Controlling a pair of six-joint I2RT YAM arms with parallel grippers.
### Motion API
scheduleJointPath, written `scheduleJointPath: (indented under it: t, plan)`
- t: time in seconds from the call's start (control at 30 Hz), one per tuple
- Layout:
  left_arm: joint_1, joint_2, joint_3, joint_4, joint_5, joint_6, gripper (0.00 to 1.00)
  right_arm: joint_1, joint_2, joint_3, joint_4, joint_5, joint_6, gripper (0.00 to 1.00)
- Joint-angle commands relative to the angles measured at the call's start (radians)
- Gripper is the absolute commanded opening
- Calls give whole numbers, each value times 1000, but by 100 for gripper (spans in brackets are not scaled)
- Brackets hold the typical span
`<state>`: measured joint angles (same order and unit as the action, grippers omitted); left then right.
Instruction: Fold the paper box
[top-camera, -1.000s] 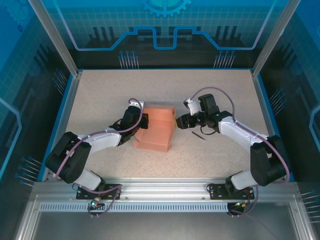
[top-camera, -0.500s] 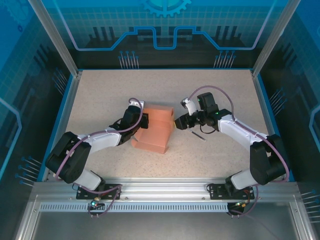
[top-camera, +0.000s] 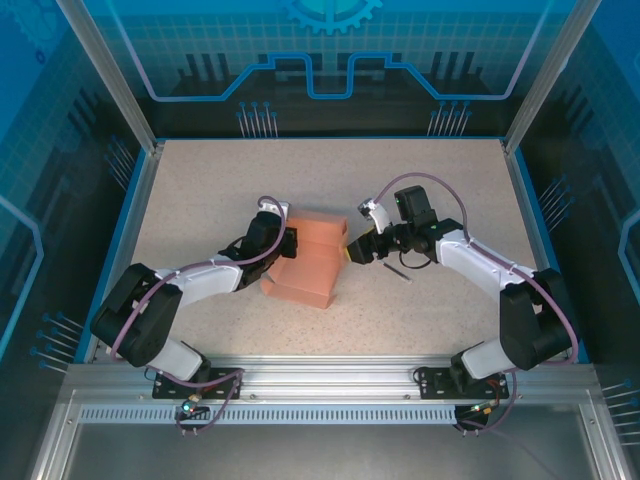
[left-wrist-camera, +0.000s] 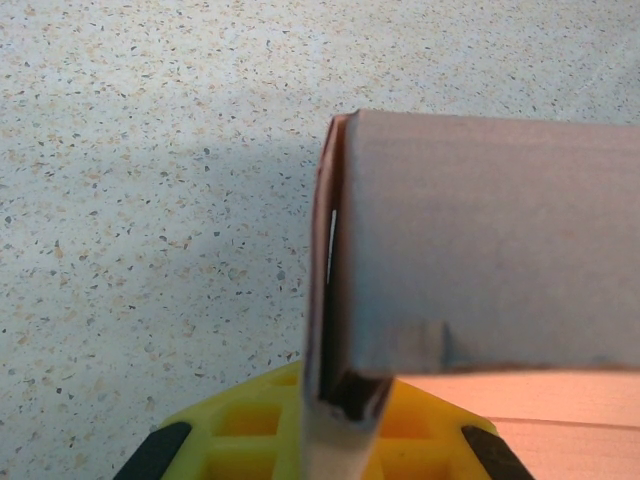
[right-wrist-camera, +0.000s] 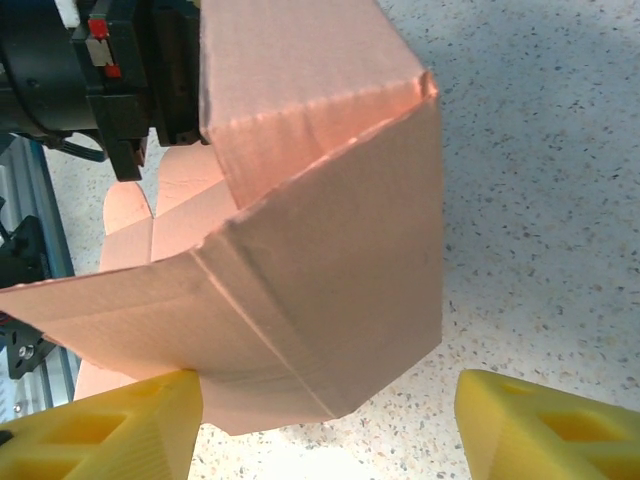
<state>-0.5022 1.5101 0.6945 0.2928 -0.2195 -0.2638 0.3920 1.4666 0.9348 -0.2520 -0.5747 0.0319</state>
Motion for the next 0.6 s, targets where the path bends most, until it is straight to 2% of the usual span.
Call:
scheduleJointPath:
  t: [0.0,0.47,0.57]
  plan:
    - [-5,-8,29,-5,18,-3,1,2,18,13,21,-58,-14,69]
    - [-5,-8,29,-4,40,12,1,19,104,108,102,-18,19,62]
    - [-5,-6,29,-3,43,13,1,30,122,135,101,21,23,60]
